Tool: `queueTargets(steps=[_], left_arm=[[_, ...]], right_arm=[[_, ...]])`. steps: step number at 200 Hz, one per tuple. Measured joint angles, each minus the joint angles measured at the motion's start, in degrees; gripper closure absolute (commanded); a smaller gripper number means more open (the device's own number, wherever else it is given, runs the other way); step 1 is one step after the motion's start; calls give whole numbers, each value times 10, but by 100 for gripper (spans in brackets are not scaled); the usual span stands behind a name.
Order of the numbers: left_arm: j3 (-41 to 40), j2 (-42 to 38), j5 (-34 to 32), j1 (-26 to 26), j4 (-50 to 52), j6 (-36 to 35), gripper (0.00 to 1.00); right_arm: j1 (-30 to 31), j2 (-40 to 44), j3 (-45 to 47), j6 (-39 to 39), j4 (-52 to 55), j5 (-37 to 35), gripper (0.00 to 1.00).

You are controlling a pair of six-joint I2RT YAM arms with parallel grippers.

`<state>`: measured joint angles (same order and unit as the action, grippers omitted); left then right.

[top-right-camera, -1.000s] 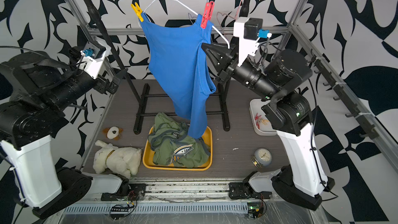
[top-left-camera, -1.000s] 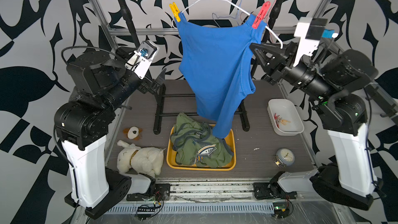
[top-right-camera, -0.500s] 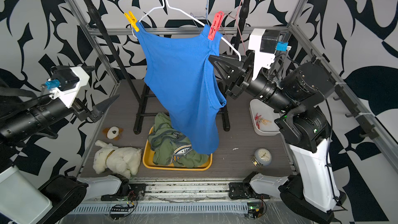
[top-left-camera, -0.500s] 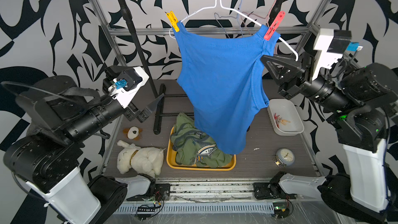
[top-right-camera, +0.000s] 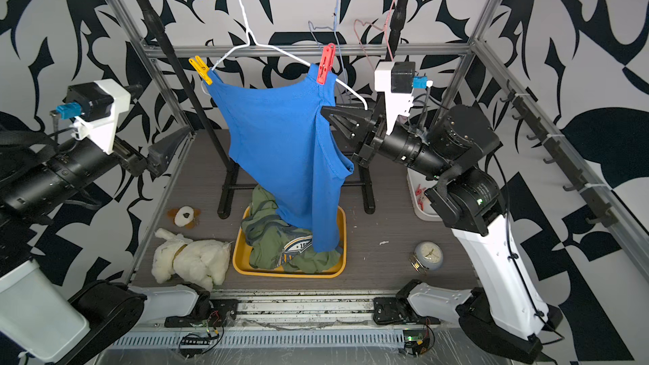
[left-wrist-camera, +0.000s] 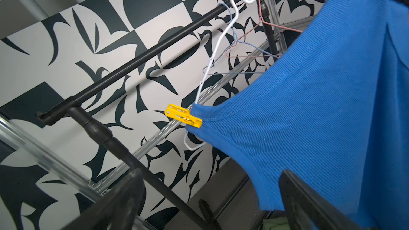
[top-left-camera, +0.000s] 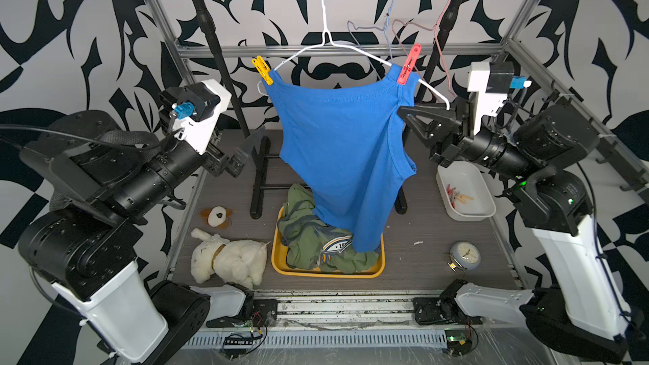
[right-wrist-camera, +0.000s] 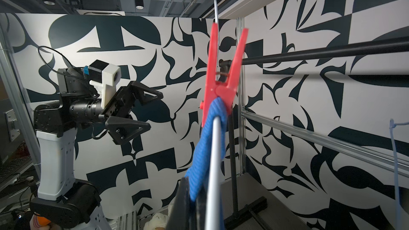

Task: Remove the clothespins securing tank tops to the hanger
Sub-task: Pick up the hanger from the clothesline.

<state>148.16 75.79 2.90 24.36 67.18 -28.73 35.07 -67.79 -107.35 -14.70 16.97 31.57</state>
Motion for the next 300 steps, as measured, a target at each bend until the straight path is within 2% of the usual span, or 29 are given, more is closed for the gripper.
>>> queueTargets(steps=[66,110,145,191,275,300], left_arm=[[13,9,-40,0,-37,7,0],[15,7,-24,0,-37,3,1],[-16,3,-15,0,-38,-9,1],[-32,35,-7,0,-40,-16,1],[-49,59,-5,0,-44,-29,0],[-63,60,-5,0,-45,-33,3]], right_arm=[[0,14,67,-33,-56,22,100],[0,15,98,-40,-81,51,100],[0,0,113,-53,-108,83,100],[0,-24,134,-64,-127,120,100],[0,-30,160,-64,-158,148,100],[0,-28,173,-67,-177,155,100]])
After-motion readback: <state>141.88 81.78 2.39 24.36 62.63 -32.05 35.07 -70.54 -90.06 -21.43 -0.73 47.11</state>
